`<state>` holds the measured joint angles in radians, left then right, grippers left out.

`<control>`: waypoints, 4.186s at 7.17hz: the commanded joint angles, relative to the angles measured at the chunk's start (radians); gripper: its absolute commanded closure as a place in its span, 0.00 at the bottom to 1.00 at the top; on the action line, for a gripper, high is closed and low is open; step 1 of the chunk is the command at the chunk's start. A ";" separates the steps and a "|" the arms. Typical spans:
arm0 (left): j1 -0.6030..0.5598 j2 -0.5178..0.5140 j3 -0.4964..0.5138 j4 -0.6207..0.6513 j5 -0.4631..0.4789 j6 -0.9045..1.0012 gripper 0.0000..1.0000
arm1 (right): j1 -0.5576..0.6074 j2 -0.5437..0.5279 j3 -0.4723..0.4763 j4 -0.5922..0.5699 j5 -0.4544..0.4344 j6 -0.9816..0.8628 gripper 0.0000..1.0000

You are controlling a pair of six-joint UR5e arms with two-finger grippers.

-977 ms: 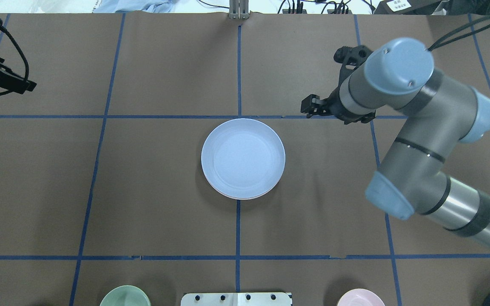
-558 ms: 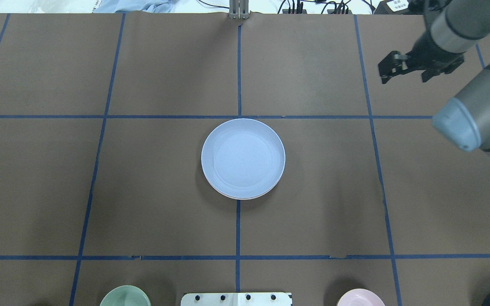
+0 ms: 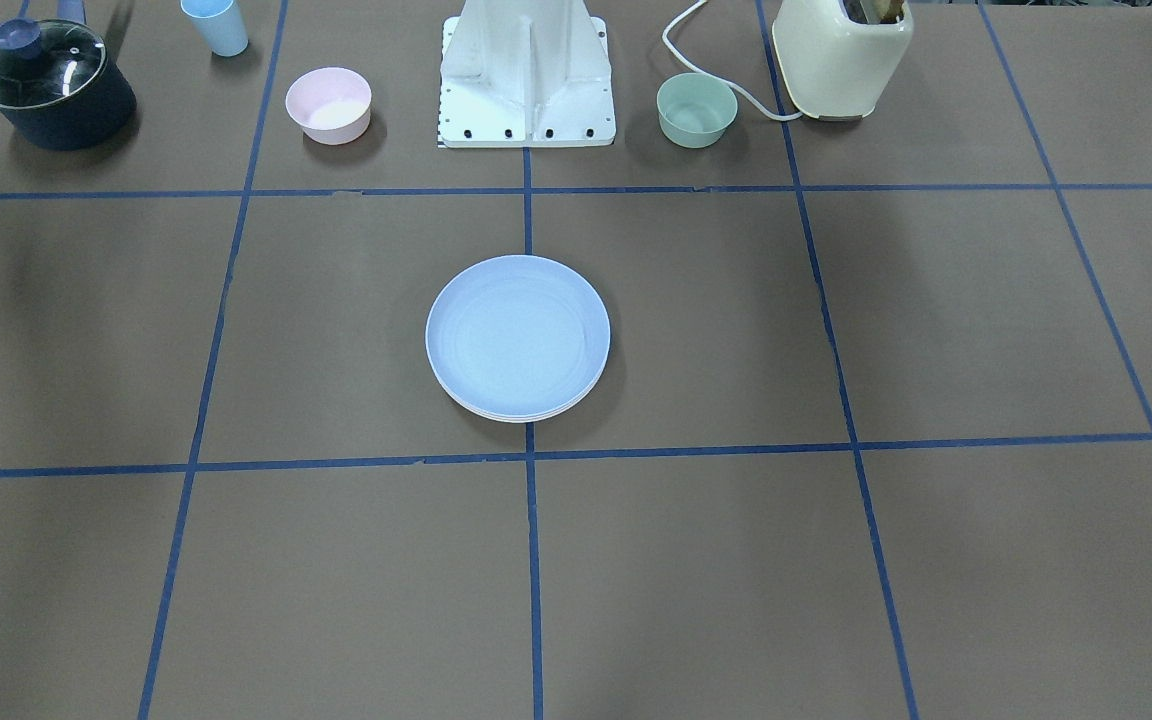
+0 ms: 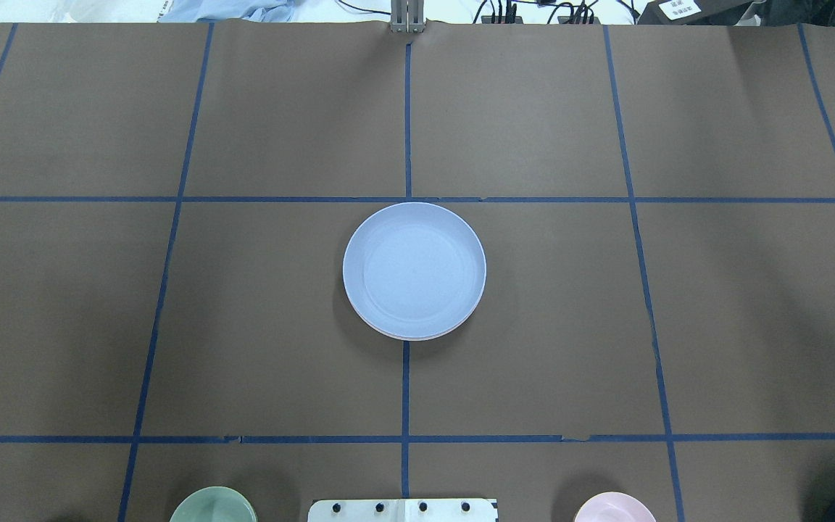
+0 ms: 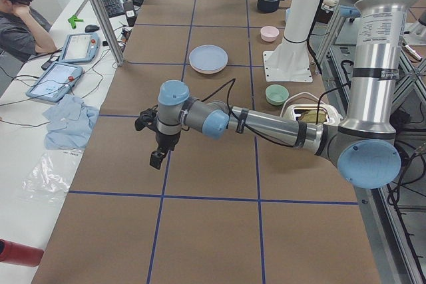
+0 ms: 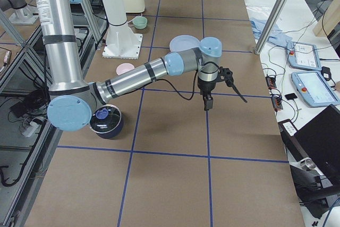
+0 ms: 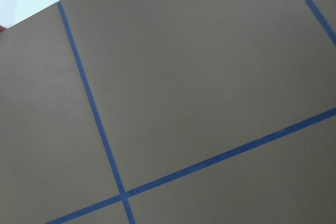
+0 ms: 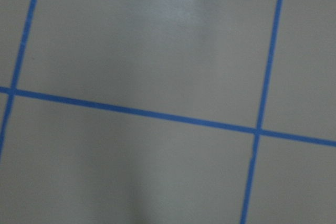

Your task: Stack three plates with pink and blue

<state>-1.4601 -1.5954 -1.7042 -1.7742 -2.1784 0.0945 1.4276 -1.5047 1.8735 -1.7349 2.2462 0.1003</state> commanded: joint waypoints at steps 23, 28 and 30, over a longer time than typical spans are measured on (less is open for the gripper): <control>-0.213 0.046 0.052 0.176 -0.127 0.183 0.00 | 0.163 -0.215 -0.037 0.055 0.053 -0.067 0.00; -0.213 0.049 0.049 0.174 -0.129 0.183 0.00 | 0.162 -0.215 -0.037 0.055 0.053 -0.067 0.00; -0.213 0.049 0.049 0.174 -0.129 0.183 0.00 | 0.162 -0.215 -0.037 0.055 0.053 -0.067 0.00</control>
<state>-1.6736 -1.5463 -1.6548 -1.6000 -2.3069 0.2777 1.5899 -1.7192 1.8362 -1.6797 2.2995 0.0338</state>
